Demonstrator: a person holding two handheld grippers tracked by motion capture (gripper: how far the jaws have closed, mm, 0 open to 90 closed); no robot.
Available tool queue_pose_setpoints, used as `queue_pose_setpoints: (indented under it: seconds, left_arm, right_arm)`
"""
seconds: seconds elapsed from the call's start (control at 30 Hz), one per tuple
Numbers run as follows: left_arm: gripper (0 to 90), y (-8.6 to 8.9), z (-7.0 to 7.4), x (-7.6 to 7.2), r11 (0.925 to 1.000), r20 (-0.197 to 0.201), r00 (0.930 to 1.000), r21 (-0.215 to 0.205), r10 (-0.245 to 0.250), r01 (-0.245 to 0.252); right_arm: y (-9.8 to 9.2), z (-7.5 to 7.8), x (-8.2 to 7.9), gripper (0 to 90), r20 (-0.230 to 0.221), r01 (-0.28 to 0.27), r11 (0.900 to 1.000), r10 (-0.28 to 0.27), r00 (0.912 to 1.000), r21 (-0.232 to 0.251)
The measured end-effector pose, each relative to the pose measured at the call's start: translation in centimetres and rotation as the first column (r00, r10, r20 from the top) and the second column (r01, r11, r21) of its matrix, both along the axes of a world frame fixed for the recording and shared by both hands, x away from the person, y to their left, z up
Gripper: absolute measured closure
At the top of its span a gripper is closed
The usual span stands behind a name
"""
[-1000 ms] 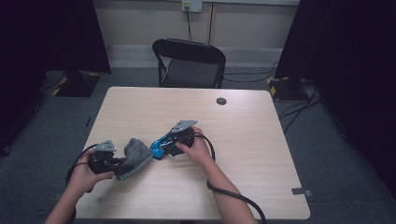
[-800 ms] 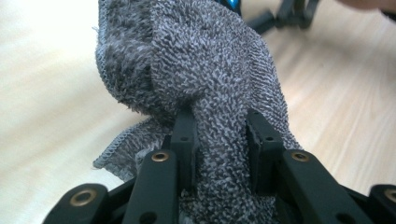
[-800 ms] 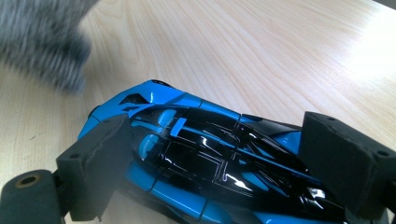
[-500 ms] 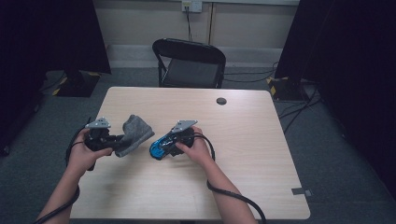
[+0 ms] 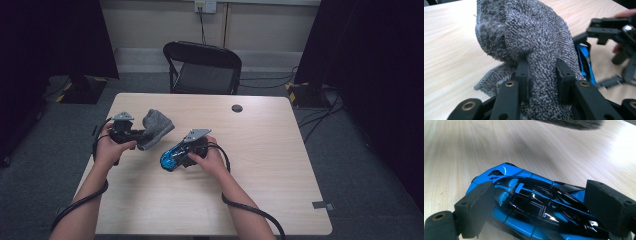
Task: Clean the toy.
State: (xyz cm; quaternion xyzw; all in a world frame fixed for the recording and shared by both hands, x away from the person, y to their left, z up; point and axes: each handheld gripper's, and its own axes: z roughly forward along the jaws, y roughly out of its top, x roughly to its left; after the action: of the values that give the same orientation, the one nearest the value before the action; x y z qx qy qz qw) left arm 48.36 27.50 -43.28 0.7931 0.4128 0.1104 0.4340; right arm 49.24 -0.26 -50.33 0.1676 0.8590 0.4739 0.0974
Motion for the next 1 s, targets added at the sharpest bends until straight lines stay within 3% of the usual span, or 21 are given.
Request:
queue_pose_setpoints:
  seconds: [0.4, 0.43, 0.53, 0.67, 0.77, 1.0]
  left_arm:
    - [68.7, -4.1, -2.3, 4.0, 0.999, -0.022, 0.9996, 0.043, 0.016, -0.015]
    - [68.7, -4.5, -2.6, 4.3, 0.998, -0.022, 0.9997, 0.062, 0.011, -0.01]
    - [68.6, -5.6, -3.3, 4.9, 0.9983, -0.031, 0.9995, 0.059, 0.007, -0.005]
    - [68.5, -7.5, -4.6, 5.6, 0.996, -0.075, 0.9971, 0.087, -0.015, 0.021]
    - [68.4, -8.5, -5.2, 5.8, 0.9927, -0.08, 0.9961, 0.111, -0.038, 0.046]
    - [68.3, -9.0, -5.2, 6.0, 0.9801, -0.093, 0.988, 0.144, -0.123, 0.136]
  right_arm:
    - [0.0, 0.0, 0.1, 9.7, -0.006, -0.007, 1.0, 0.007, 1.0, 0.001]
    - [0.0, 0.0, 0.1, 9.7, -0.006, -0.008, 1.0, 0.008, 1.0, 0.001]
    - [0.0, 0.0, 0.1, 9.7, -0.006, -0.008, 1.0, 0.008, 0.9999, 0.001]
    - [0.0, 0.0, 0.1, 9.7, -0.006, -0.008, 1.0, 0.008, 0.9999, 0.001]
    - [0.0, 0.0, 0.1, 9.7, -0.006, -0.008, 1.0, 0.008, 0.9999, 0.001]
    - [0.0, 0.0, 0.1, 9.7, -0.006, -0.008, 1.0, 0.008, 0.9999, 0.001]
